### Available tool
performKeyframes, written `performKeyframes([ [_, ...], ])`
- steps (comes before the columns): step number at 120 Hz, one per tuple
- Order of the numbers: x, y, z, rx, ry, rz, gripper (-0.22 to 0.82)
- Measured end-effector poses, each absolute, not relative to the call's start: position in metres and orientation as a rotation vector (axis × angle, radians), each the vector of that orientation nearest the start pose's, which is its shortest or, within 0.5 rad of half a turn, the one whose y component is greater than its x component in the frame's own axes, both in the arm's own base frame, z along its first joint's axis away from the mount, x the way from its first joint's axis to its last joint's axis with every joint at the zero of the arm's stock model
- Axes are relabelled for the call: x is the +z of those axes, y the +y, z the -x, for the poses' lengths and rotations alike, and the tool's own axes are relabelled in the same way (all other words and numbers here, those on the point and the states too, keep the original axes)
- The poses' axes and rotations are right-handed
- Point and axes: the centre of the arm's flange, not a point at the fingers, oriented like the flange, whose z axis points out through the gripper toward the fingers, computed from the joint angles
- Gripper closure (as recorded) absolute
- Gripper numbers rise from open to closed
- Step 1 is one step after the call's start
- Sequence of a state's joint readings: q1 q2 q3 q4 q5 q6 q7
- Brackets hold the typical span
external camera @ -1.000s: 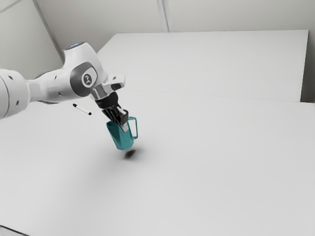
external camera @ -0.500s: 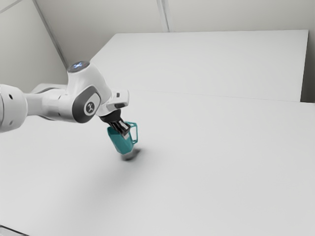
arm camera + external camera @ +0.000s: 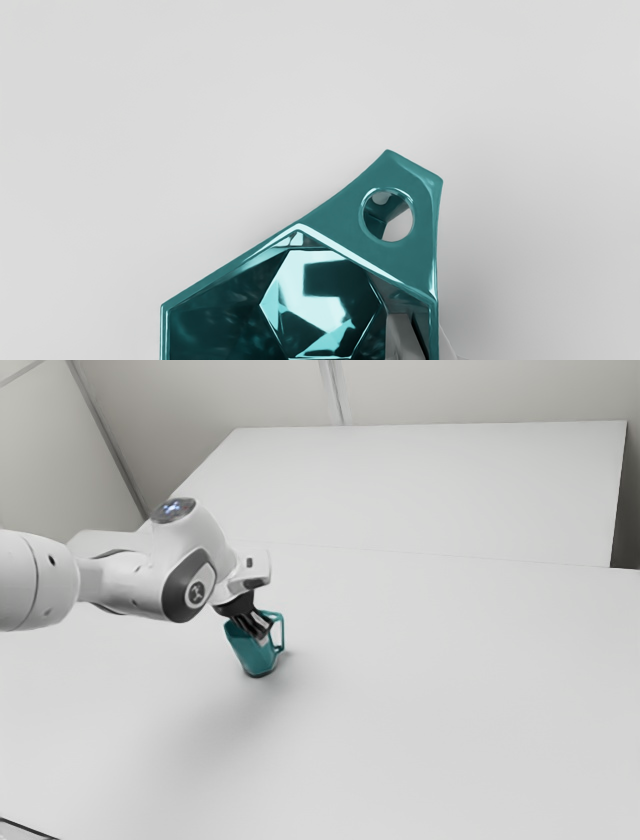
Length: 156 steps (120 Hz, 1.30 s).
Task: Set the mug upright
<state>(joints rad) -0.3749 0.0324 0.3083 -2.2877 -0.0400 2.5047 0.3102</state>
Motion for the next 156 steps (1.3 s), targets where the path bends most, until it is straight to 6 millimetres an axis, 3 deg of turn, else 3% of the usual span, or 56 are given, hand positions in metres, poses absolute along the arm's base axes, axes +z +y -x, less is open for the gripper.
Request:
performKeyframes([
  [20,0.356,-0.038,-0.535,-0.296,0.529,3.078,0.78],
  [49,0.357,-0.036,-0.536,-0.294,0.529,3.073,0.3],
  [78,0.381,-0.044,-0.537,-0.342,0.567,3.059,0.1],
  [114,0.472,-0.047,-0.564,-0.37,0.594,3.016,0.02],
  [156,0.607,-0.004,-0.573,-0.347,0.447,2.947,0.0],
])
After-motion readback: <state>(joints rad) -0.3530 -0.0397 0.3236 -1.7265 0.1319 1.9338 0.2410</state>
